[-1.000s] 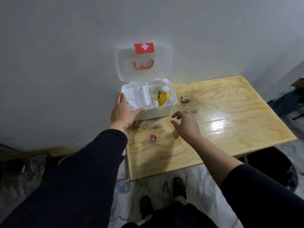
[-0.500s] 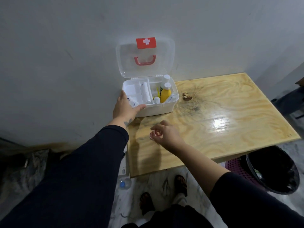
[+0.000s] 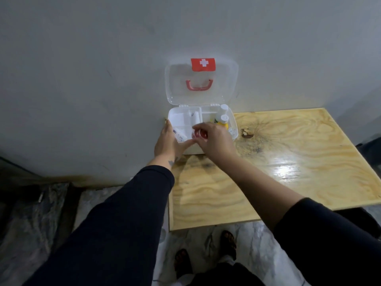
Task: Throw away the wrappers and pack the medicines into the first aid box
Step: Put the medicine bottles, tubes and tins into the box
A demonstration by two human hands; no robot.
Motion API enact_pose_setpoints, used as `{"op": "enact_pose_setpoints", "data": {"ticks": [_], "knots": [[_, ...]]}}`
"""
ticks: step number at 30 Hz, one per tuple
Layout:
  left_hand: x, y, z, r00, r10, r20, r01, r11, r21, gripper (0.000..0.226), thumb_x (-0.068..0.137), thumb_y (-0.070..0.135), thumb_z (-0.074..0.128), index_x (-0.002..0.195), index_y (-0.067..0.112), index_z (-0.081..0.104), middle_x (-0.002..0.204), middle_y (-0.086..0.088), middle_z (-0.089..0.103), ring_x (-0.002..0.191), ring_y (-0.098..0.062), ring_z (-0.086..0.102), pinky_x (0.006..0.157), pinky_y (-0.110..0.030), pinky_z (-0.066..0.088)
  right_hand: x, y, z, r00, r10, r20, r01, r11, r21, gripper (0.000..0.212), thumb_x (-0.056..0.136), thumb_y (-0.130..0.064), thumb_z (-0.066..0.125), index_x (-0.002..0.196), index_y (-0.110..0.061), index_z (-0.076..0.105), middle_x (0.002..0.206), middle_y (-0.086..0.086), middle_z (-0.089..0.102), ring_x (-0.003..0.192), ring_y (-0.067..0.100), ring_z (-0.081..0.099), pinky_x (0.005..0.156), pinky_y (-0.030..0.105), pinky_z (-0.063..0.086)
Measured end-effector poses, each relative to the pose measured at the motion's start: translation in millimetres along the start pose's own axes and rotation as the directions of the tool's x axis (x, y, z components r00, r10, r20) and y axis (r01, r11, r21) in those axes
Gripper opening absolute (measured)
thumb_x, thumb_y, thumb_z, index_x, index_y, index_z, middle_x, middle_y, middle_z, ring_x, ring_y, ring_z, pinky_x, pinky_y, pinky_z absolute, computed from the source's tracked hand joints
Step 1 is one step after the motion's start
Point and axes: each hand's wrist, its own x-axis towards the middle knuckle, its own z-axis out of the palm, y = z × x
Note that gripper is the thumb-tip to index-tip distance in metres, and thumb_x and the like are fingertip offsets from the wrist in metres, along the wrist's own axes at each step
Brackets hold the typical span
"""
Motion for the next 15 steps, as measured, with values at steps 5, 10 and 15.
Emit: {"op": "enact_pose_setpoints", "data": {"ticks": [5,10,15], "knots": [[4,-4,3,0.999,-0.039,0.029,0.041,0.998,-0.043,0.11,0.073,0.057,0.074,0.153,0.017,0.011,0.155,-0.001,0.03,0.137,-0.021,0.038,0.104,-0.039,0.042,55,-3,9,0.997,0.032,0.071,-0.027,0.997,-0.072,0.035,0.082,-0.019,0.069,0.117,-0.018,0.065,0.109,0.007,0.071,0.112,0.026,0.052,0.091,0.036,0.048],[2,-8,7,1.0,0.021,0.007,-0.02,0.99,-0.143,0.105,0.063,0.061,0.073,0.148,0.036,0.017,0.148,0.007,0.04,0.131,-0.018,0.045,0.099,-0.044,0.048,94,-9,36,0.987,0.031,0.155,-0.013,0.993,-0.118,0.032,0.087,-0.016,0.063,0.119,-0.015,0.063,0.109,0.007,0.069,0.113,0.027,0.047,0.087,0.034,0.045],[1,-8,6,0.999,0.035,-0.027,-0.04,0.98,-0.196,0.091,0.061,0.056,0.071,0.139,0.03,0.032,0.127,0.006,0.054,0.111,-0.02,0.057,0.089,-0.045,0.053,109,-5,54,0.976,0.039,0.215,0.026,0.955,-0.294,0.025,0.088,-0.004,0.059,0.112,-0.006,0.065,0.115,0.012,0.059,0.111,0.029,0.048,0.088,0.034,0.045]]}}
